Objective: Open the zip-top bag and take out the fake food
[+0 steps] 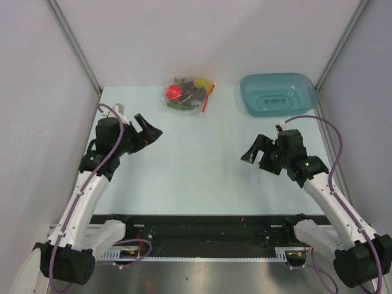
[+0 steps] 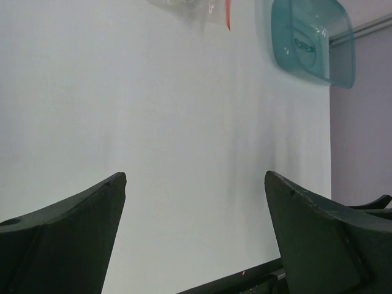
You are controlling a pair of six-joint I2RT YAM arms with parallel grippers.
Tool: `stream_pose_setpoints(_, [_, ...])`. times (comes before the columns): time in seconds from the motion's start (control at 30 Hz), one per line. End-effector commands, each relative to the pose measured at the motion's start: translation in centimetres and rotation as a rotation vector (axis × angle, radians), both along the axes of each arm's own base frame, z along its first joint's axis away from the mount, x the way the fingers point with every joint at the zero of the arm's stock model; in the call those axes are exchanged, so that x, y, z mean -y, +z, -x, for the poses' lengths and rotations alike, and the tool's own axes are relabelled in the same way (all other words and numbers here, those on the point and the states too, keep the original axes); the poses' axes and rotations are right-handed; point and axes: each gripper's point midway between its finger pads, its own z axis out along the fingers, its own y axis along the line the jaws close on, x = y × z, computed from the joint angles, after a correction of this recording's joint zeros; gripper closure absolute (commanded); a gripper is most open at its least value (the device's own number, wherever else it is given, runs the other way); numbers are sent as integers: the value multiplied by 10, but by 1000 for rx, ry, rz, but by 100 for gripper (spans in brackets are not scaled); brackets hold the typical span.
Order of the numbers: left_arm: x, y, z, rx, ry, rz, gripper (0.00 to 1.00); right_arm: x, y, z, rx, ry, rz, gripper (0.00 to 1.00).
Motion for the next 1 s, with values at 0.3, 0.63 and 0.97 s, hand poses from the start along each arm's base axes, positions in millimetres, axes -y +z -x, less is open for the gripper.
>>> stream_pose_setpoints(0.3, [89, -14, -12, -34, -289, 68, 9, 4, 29, -7, 88, 47, -5, 0])
stream_pose_setpoints(0.63, [167, -30, -104, 47, -304, 295, 7, 12, 41, -6, 103, 38, -30, 0])
stream_pose_setpoints(0.97, [172, -68, -228, 113, 3, 437, 9, 22, 59, -27, 150, 28, 16, 0])
